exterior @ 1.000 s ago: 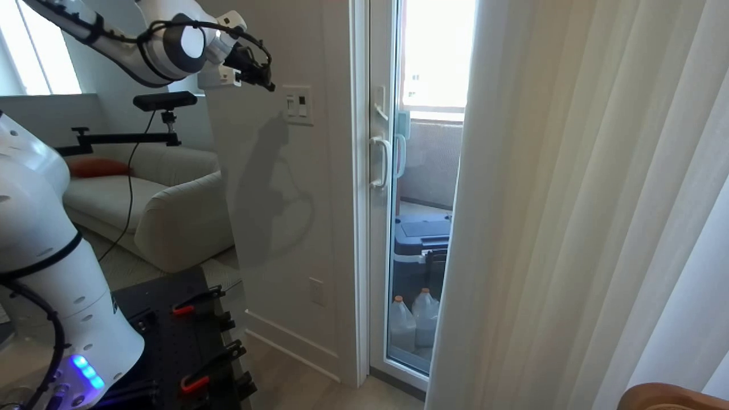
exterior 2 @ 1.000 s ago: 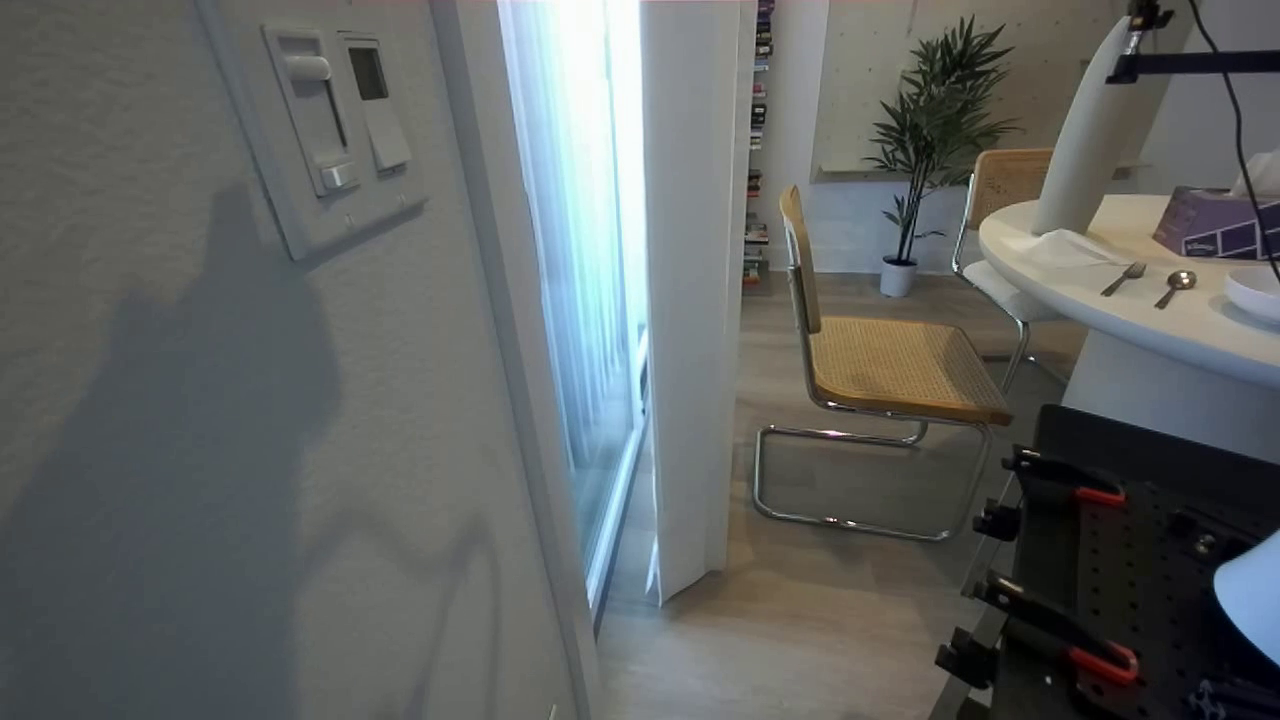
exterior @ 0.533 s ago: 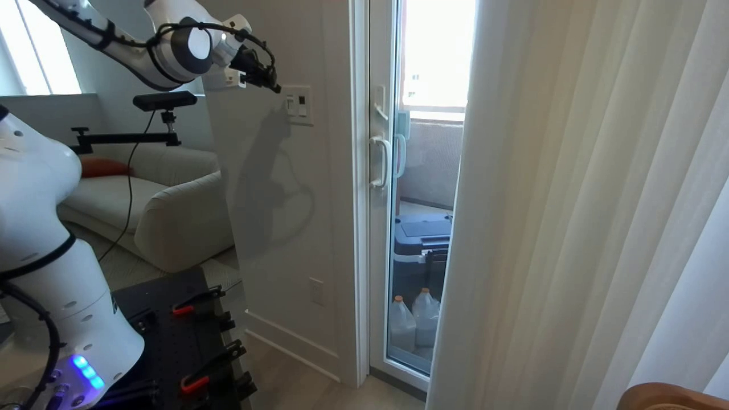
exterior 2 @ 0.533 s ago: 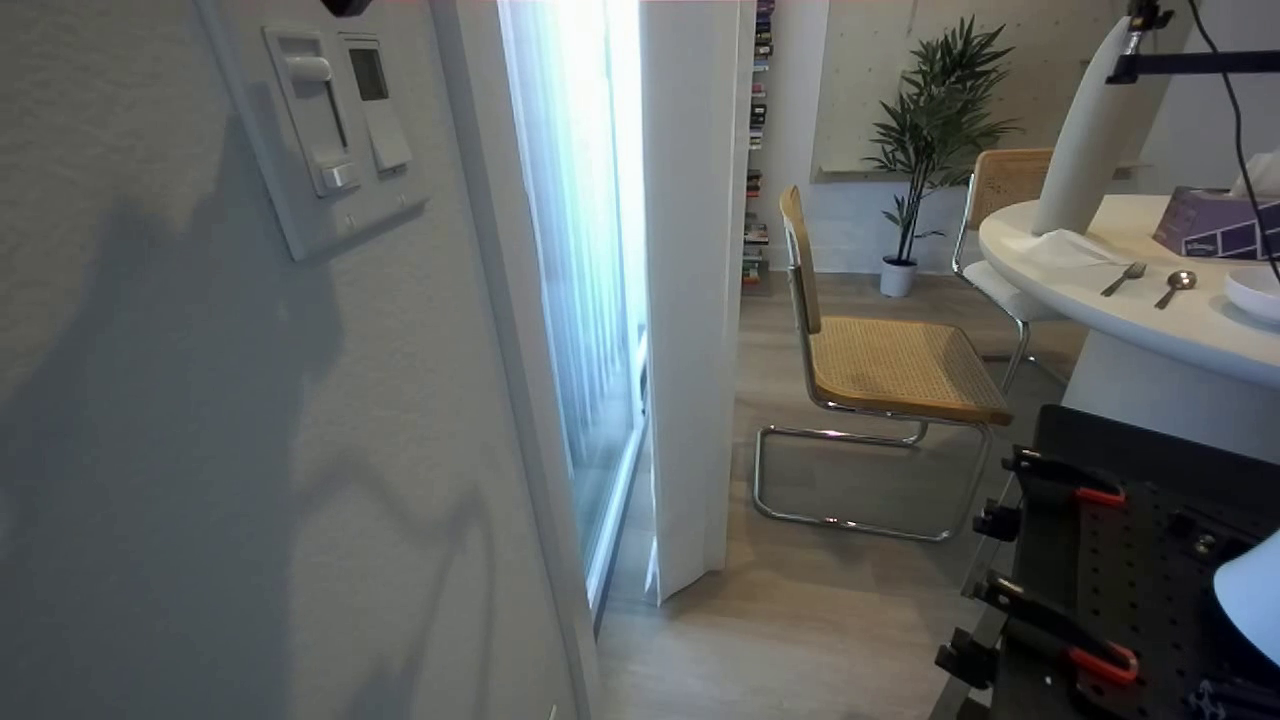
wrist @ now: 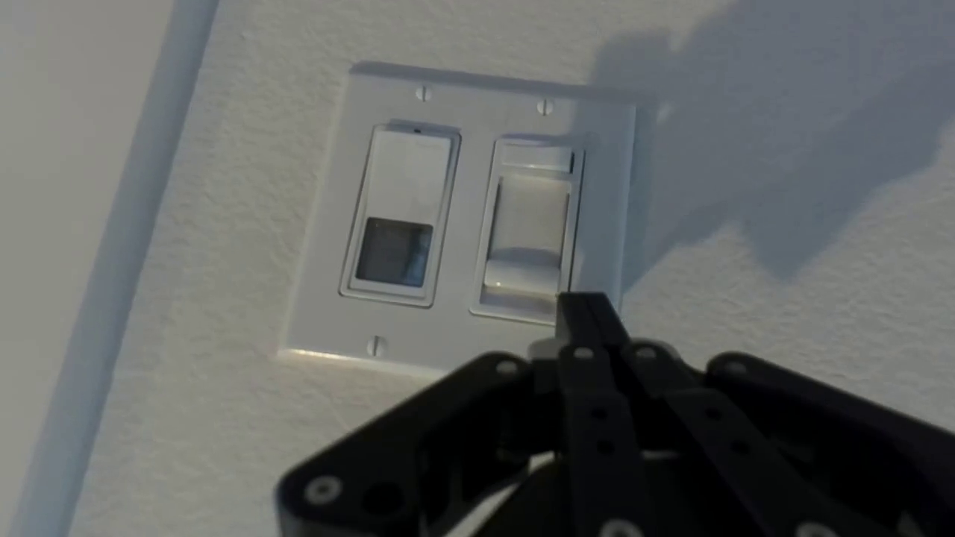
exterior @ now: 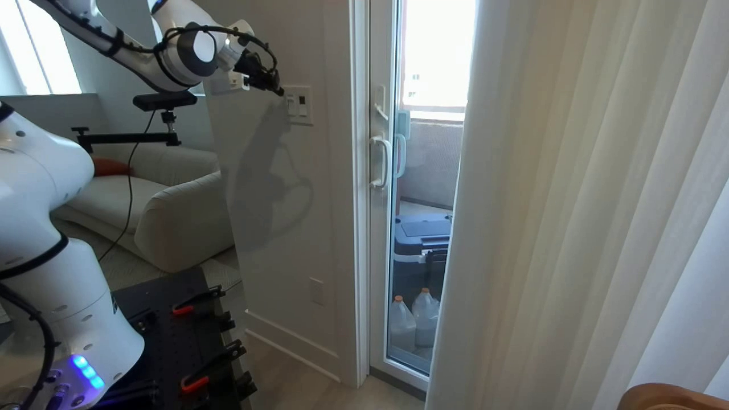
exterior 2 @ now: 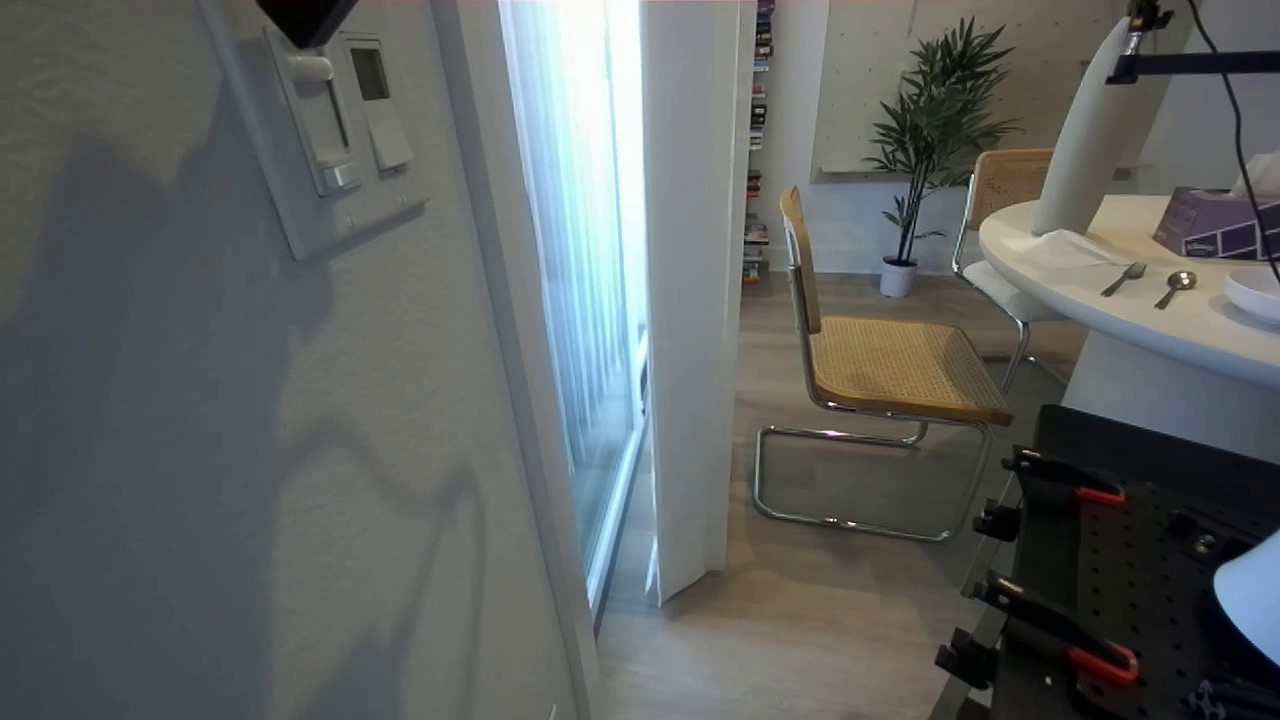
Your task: Turn the switch off
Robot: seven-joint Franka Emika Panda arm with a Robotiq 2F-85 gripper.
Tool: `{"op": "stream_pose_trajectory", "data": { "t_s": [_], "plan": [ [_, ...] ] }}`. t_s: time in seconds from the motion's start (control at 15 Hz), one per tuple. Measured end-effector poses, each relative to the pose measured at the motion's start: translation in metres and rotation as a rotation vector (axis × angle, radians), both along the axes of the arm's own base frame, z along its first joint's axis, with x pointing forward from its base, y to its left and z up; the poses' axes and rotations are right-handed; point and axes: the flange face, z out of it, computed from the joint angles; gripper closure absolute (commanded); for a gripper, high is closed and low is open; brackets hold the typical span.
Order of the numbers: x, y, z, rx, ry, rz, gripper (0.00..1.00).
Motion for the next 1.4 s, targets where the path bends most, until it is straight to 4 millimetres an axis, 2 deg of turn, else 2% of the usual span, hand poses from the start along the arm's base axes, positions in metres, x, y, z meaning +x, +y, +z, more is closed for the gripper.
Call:
{"op": "stream_pose_trajectory", "data": {
  "t_s": [0.33,1.4],
  "plan": [
    [0.0086,0.0034,-0.0021,-0.015,-0.009,-0.011,1.00],
    [0.0094,0.0053,-0.0040,-0.056,-0.018,-0.029,1.00]
  ]
}}
